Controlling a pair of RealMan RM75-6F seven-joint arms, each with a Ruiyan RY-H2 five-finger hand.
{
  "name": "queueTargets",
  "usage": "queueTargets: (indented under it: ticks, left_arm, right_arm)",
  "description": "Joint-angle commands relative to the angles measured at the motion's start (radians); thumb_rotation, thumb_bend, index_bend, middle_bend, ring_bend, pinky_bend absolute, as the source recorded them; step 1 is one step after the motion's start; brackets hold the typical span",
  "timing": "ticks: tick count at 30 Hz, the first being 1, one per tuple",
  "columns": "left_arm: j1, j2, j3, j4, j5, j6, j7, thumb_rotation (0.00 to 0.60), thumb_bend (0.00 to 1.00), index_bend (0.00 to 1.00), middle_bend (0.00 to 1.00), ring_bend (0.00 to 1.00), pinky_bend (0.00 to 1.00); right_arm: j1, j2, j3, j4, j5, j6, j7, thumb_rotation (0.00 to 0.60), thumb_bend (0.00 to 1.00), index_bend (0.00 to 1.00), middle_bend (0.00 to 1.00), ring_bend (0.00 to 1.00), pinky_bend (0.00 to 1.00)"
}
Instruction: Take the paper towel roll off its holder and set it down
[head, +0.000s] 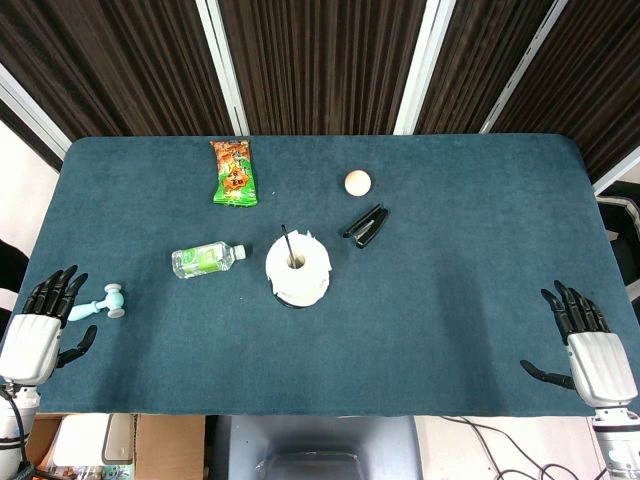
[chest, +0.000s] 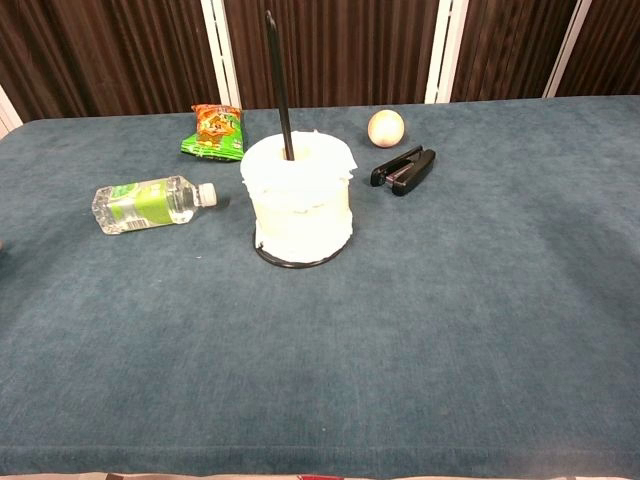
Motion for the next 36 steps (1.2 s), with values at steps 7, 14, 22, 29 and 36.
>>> queueTargets:
  ticks: [7,14,22,29,36]
  left_arm:
    - [-0.009,0.014,0.016,-0.013,0.014,-0.025,-0.026,0.6,0.37,0.0,0.0,0.0,0.14]
    - [-0.085,0.023,0.028,-0.028,0.068,-0.102,-0.155,0.6,0.39,0.0,0.0,0.0,0.14]
    - [-0.198,0.03,0.029,-0.079,0.102,-0.225,-0.285,0.6,0.41,0.0,0.0,0.0,0.12]
    - [-0.295,-0.055,-0.009,-0.071,0.066,-0.336,-0.28,0.6,0.4,0.0,0.0,0.0,0.12]
    - [-0.352,-0.172,-0.061,-0.013,0.01,-0.359,-0.295,0.6,0.4,0.0,0.0,0.0,0.09]
  right_arm:
    - [-0.003,0.001,-0.001,-0.001,-0.004,0.005,0.0,0.6,0.12,0.0,0.0,0.0,0.22]
    - [-0.004,-0.005,-0.003,0.004,-0.007,0.006,-0.007,0.6,0.12,0.0,0.0,0.0,0.22]
    - [-0.008,-0.002,-0.005,0.005,-0.02,0.02,0.004,0.6,0.12,0.0,0.0,0.0,0.22]
    - [-0.015,0.004,-0.011,0.009,-0.04,0.037,0.021,0.6,0.12,0.0,0.0,0.0,0.22]
    - [-0.02,0.012,-0.009,0.01,-0.05,0.055,0.042,0.6,0.12,0.0,0.0,0.0,0.22]
